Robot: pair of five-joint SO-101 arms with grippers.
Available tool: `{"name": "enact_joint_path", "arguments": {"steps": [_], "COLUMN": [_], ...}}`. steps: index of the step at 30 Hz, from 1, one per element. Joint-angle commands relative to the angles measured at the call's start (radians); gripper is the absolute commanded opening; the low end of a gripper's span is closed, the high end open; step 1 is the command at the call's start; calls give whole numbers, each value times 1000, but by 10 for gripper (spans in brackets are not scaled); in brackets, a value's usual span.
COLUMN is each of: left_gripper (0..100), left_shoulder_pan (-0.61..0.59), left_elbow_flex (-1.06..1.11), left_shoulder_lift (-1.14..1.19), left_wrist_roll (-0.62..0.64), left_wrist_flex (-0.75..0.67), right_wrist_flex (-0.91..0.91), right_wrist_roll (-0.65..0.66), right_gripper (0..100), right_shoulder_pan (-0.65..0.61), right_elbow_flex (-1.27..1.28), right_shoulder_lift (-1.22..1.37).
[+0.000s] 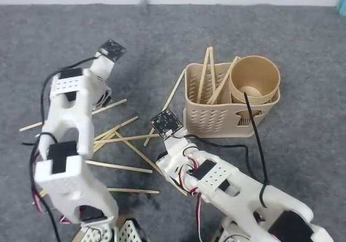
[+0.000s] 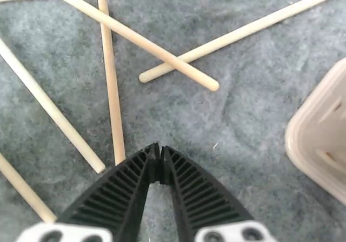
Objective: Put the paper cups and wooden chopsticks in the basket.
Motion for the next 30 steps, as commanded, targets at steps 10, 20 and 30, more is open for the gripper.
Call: {"name": "enact_joint_path", "arguments": {"steps": [10, 20, 30], "left_gripper": [130, 131, 130], "left_shoulder_pan": [49, 35, 38], "left_elbow_flex": [-39, -41, -153], "left_shoulder_lift": [2, 32, 157], "left_wrist_roll": [-18, -58, -55], "left_wrist_flex": [9, 12, 69], "right_wrist_flex": [4, 4, 4], "right_wrist_roll": [12, 12, 12], "right_gripper": [8, 8, 8], "right_shoulder_pan": [12, 12, 12], "right_elbow_flex": [-64, -64, -64], "right_shoulder_lift": [-4, -4, -4]}}
